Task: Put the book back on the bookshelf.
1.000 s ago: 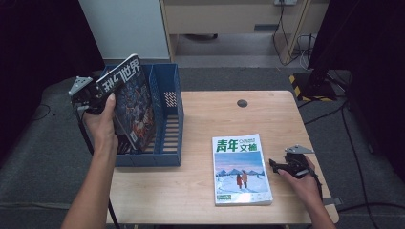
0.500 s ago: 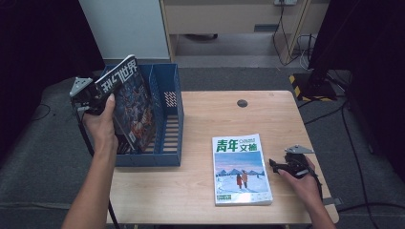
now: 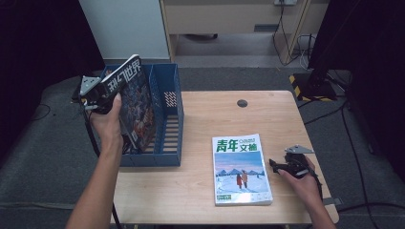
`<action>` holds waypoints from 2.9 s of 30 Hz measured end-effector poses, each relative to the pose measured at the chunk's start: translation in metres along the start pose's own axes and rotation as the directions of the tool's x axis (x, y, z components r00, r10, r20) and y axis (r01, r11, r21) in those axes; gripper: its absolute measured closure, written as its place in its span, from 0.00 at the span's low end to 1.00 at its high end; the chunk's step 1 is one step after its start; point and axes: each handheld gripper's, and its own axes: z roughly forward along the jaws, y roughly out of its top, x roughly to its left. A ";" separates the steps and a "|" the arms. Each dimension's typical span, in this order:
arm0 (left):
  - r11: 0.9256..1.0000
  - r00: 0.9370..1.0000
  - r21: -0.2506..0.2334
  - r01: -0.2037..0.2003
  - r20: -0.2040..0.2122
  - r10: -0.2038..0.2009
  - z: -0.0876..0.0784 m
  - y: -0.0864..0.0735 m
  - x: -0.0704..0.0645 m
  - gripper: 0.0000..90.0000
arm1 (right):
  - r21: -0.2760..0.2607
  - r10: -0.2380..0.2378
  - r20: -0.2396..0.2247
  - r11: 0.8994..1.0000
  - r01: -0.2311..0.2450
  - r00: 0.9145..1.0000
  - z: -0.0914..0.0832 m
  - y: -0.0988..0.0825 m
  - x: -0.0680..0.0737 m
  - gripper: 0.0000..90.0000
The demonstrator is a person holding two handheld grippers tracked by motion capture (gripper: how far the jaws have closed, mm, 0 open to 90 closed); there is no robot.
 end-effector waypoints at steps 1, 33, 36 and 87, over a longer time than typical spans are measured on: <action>1.000 1.000 -0.002 -0.001 0.000 0.001 0.000 0.000 0.000 0.91 | 0.000 0.000 0.000 1.000 0.000 1.000 0.000 0.000 0.000 0.20; 1.000 0.999 -0.009 0.007 0.053 -0.007 0.003 0.003 -0.024 0.91 | 0.000 0.000 -0.001 1.000 0.000 1.000 0.000 0.000 0.000 0.20; 1.000 0.998 -0.012 0.010 0.054 -0.009 0.004 0.002 -0.024 0.91 | 0.000 0.000 -0.001 1.000 0.000 1.000 0.000 0.000 0.000 0.20; 0.999 0.999 0.006 -0.039 0.037 0.039 0.018 -0.026 -0.029 0.91 | 0.000 0.000 -0.001 1.000 0.000 1.000 0.000 0.000 0.000 0.20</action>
